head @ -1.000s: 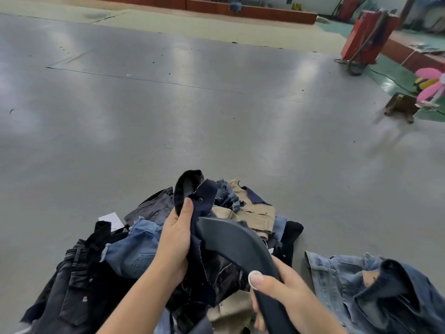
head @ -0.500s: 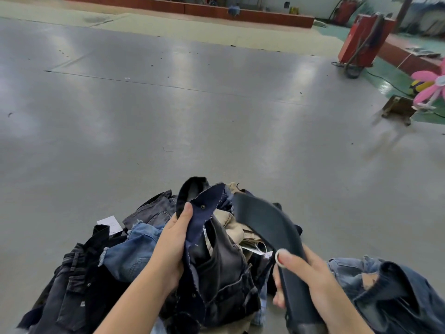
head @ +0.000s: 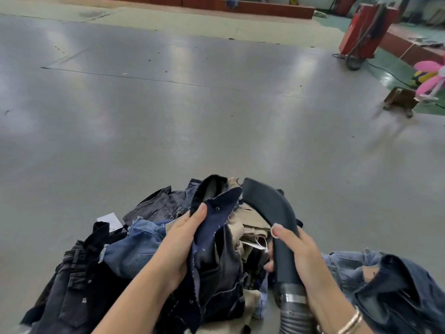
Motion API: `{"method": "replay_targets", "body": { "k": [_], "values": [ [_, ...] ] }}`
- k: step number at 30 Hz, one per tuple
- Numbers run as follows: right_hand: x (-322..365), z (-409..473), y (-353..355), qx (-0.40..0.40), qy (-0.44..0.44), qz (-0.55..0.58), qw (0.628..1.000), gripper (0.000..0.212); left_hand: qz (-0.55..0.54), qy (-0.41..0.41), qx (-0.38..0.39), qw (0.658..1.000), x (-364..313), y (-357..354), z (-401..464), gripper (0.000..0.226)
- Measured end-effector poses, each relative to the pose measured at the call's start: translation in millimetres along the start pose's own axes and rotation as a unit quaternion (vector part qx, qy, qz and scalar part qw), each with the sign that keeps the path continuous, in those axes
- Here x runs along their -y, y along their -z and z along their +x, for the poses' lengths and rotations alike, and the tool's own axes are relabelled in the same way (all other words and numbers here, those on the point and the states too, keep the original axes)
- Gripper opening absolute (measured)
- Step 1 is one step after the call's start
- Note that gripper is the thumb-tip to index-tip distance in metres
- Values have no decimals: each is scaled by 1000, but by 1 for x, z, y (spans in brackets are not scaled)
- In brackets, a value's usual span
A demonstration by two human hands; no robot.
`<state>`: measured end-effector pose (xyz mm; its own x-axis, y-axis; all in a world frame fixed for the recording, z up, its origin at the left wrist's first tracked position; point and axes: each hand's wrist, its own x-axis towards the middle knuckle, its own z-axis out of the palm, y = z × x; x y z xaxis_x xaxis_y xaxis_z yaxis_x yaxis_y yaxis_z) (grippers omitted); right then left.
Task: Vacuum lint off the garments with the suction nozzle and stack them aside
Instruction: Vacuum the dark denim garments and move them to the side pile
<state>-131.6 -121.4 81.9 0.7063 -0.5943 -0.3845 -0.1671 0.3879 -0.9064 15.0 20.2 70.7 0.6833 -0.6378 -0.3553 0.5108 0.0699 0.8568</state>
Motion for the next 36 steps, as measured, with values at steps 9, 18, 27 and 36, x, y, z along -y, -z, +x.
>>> {"method": "replay_targets", "body": {
  "k": [9,18,27,36],
  "values": [
    [-8,-39,0,218,28,-169,961,40,-44,-65,-203,976,-7,18,24,28],
    [-3,-37,-15,165,7,-132,977,35,61,-144,-185,970,6,18,23,16],
    [-15,-36,-13,217,21,-210,953,47,116,-217,-220,944,4,19,24,19],
    [-12,-37,-3,229,1,-173,958,35,95,-183,-176,962,6,18,23,16]
  ]
}}
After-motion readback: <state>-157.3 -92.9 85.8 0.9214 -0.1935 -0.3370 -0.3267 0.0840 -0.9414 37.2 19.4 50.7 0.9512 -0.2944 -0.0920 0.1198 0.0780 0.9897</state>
